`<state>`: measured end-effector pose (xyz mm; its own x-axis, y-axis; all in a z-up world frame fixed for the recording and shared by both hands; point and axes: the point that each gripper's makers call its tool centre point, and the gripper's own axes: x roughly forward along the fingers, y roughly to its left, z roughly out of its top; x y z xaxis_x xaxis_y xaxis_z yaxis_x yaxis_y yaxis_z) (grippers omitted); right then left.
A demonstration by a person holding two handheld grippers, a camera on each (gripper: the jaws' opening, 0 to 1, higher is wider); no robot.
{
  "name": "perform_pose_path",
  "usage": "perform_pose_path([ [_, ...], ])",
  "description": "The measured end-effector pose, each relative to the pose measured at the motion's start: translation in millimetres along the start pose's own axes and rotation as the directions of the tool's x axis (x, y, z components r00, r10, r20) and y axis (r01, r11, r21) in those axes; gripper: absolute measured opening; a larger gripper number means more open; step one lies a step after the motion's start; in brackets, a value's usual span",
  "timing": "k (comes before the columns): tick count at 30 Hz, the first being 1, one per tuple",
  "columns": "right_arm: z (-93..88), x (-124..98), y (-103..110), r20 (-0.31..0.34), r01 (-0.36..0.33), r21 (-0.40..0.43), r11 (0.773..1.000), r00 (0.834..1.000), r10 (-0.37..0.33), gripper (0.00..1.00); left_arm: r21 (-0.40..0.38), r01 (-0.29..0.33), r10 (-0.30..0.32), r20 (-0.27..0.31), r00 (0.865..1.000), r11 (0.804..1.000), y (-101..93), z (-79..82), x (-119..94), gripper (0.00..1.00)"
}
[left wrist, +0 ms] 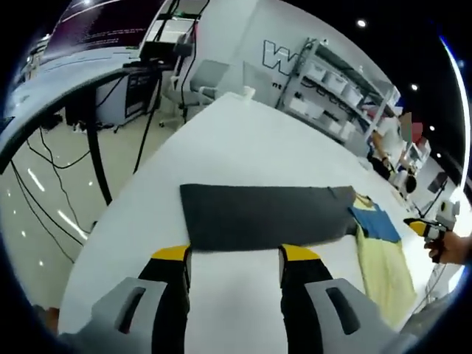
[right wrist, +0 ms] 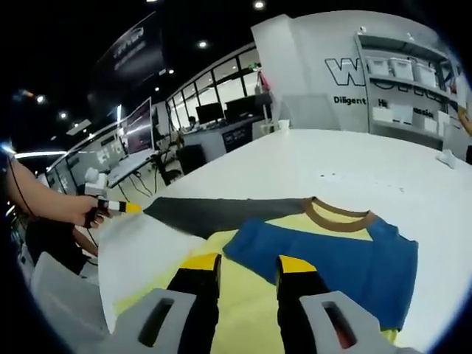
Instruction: Fold the garment on the visible template until the final outline fits inside the template.
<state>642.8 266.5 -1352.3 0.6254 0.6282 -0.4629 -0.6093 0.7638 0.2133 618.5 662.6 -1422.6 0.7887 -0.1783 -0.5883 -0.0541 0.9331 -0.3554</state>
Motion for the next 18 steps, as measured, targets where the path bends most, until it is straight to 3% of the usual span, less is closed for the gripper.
perform_pose_path([
  [11, -1.8, -9, -5, 0.008, 0.012, -0.008, 1.000, 1.000, -0.012, 0.22, -0.006, -0.065, 0.065, -0.012, 0.998, 0.998, 5.2, 2.2, 4, 0.31],
  [16, -5.1, -12, -9, 0.004, 0.020, -0.005, 1.000, 1.000, -0.020, 0.20, 0.011, -0.104, 0.105, -0.026, 0.994, 0.994, 7.3, -1.6, 2, 0.15],
  [18, -4.0, -13, -11, 0.009, 0.022, -0.006, 1.000, 1.000, -0.022, 0.19, 0.019, -0.102, 0.103, -0.027, 0.994, 0.995, 6.5, -1.4, 2, 0.15],
])
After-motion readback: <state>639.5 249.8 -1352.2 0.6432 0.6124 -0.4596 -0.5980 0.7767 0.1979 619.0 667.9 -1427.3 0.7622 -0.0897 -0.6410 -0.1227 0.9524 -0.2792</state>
